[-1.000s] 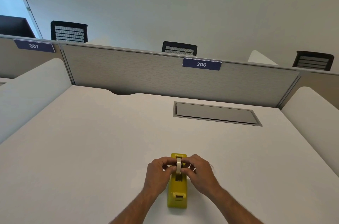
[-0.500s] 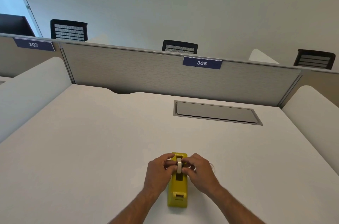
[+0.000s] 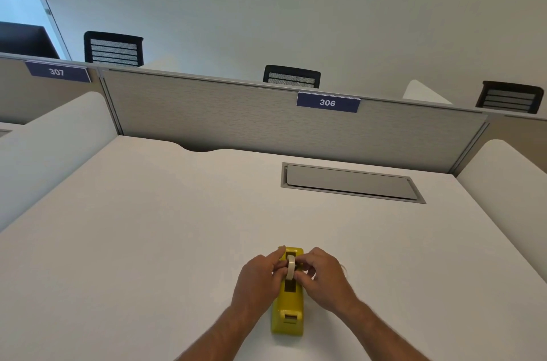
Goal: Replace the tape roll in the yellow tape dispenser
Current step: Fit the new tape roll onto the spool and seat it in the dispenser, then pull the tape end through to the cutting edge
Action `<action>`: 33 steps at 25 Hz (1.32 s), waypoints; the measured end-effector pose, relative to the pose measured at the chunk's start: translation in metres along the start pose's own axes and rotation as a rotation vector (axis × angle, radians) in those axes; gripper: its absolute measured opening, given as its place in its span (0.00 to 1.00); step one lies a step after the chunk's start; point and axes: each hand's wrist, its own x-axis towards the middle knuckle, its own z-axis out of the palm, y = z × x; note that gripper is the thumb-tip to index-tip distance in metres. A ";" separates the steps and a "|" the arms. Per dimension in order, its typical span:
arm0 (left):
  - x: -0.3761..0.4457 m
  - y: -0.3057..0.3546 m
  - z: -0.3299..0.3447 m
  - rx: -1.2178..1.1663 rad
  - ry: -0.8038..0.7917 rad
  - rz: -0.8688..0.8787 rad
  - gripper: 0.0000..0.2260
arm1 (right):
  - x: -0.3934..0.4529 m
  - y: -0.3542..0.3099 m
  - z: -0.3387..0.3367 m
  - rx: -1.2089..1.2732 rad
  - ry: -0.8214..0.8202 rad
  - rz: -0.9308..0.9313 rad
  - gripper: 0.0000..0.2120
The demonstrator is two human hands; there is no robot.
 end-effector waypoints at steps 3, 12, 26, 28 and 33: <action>-0.003 -0.004 0.004 0.134 -0.024 0.136 0.20 | 0.000 -0.002 0.001 -0.022 0.002 -0.004 0.08; -0.010 -0.016 0.003 -0.094 -0.099 0.091 0.39 | -0.005 -0.001 0.000 -0.007 0.011 0.017 0.16; -0.005 -0.024 0.006 -0.170 -0.220 0.017 0.45 | -0.007 0.000 0.003 -0.071 -0.038 -0.155 0.18; -0.003 -0.026 0.009 -0.223 -0.198 0.013 0.36 | -0.008 0.000 0.002 -0.058 -0.031 -0.154 0.16; 0.000 -0.025 0.008 -0.256 -0.171 -0.005 0.26 | -0.005 0.000 0.001 -0.021 -0.034 -0.090 0.22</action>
